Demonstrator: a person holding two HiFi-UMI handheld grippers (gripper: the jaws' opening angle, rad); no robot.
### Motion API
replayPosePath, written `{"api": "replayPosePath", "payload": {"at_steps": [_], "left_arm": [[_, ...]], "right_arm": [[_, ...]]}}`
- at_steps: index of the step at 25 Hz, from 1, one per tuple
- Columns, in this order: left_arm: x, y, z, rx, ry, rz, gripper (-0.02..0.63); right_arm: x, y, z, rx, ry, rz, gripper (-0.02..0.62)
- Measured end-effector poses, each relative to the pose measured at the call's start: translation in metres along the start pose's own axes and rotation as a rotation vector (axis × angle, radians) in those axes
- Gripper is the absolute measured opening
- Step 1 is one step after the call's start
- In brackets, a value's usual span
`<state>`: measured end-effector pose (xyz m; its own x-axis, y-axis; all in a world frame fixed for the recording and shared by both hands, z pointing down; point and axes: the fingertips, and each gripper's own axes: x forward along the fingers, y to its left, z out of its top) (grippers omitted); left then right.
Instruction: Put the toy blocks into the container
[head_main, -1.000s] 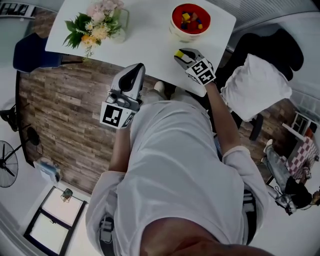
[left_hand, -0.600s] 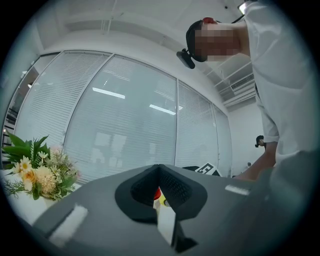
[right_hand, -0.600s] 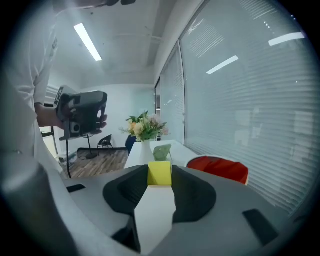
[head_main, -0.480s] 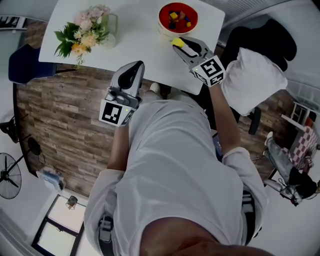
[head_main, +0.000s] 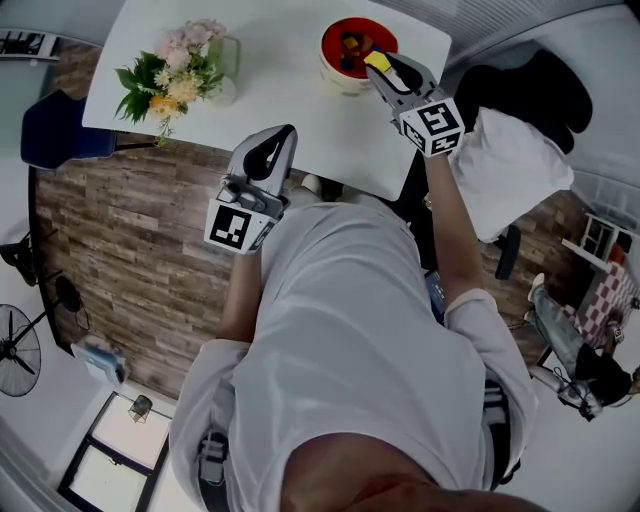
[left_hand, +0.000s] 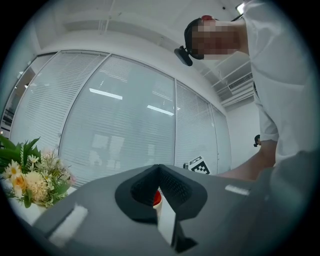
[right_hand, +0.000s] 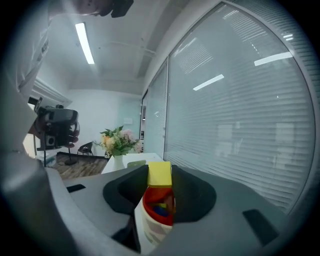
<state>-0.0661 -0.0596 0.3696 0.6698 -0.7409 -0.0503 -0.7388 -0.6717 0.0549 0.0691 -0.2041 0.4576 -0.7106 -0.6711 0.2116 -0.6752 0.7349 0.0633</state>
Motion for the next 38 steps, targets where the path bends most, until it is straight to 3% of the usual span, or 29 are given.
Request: {"api": "replayPosePath", "payload": {"at_steps": [10, 20, 24, 32, 38], "left_arm": [[0.003, 0.005, 0.009, 0.017, -0.015, 0.029, -0.006], [0.003, 0.015, 0.009, -0.006, -0.017, 0.064, -0.006], [0.005, 0.016, 0.008, -0.014, -0.016, 0.063, -0.006], [0.002, 0.017, 0.007, -0.019, -0.020, 0.055, -0.006], [-0.001, 0.018, 0.009, -0.017, -0.026, 0.042, -0.006]], "right_arm": [[0.048, -0.061, -0.054, 0.103, 0.208, -0.074, 0.147], [0.064, -0.062, -0.079, 0.075, 0.352, -0.051, 0.151], [0.065, -0.060, -0.077, 0.077, 0.355, -0.043, 0.222], [0.056, -0.057, -0.047, 0.070, 0.270, -0.065, 0.215], [0.039, -0.045, -0.015, 0.069, 0.181, -0.085, 0.159]]}}
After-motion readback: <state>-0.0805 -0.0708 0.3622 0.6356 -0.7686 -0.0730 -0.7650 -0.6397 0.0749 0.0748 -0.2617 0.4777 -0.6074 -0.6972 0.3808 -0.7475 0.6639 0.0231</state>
